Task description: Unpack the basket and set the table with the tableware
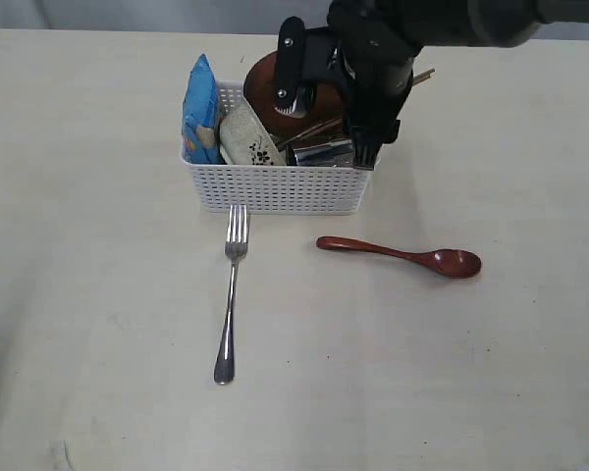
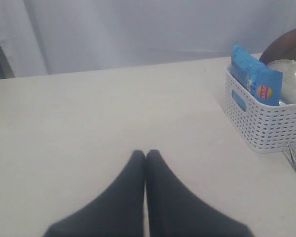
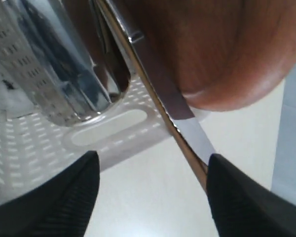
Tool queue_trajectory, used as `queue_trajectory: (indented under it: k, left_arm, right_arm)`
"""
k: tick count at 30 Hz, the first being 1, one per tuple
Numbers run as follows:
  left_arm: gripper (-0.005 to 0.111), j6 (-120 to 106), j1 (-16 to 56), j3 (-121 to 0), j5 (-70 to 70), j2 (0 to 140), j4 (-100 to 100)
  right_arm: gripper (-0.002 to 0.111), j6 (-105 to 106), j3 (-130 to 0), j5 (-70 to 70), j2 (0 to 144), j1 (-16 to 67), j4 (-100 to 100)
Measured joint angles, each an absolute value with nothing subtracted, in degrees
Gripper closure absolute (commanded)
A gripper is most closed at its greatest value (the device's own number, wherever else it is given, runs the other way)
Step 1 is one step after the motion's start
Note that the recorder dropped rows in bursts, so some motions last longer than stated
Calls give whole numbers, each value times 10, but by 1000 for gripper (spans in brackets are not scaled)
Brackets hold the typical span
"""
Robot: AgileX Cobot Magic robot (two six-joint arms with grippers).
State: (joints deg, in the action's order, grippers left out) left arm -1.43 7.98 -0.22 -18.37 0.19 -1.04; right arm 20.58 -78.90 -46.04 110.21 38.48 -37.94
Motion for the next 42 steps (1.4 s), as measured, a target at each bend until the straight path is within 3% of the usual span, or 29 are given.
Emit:
queue_trajectory:
  k: [7, 15, 17, 27, 42]
  left_arm:
    - [107, -14, 80, -2, -184, 2, -10]
    - [107, -14, 80, -2, -184, 2, -10]
    - [107, -14, 80, -2, -184, 2, -10]
    - [107, -14, 80, -2, -184, 2, -10]
    - [107, -14, 80, -2, -184, 2, -10]
  right_arm:
    - [48, 178, -789, -406, 1122, 385, -352]
    - [50, 64, -791, -401, 1162, 385, -480]
    - [56, 44, -791, -402, 1165, 385, -502]
    - [108, 27, -791, -406, 1182, 389, -516]
    - [108, 27, -789, -382, 1145, 406, -474]
